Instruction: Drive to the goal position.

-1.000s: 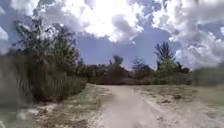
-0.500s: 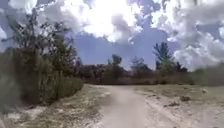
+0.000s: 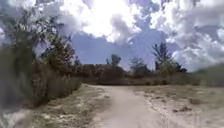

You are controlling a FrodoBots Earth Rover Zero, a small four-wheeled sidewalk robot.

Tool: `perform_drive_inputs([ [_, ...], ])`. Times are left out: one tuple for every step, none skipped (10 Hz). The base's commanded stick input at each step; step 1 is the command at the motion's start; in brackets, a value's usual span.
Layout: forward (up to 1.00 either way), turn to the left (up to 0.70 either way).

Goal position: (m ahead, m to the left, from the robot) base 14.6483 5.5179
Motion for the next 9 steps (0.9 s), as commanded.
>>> perform_drive_inputs([
  [0.70,0.00],
  [0.70,0.00],
  [0.70,0.00],
  [0.70,0.00],
  [0.70,0.00],
  [0.70,0.00],
  [0.70,0.00],
  [0.70,0.00],
  [0.70,0.00],
])
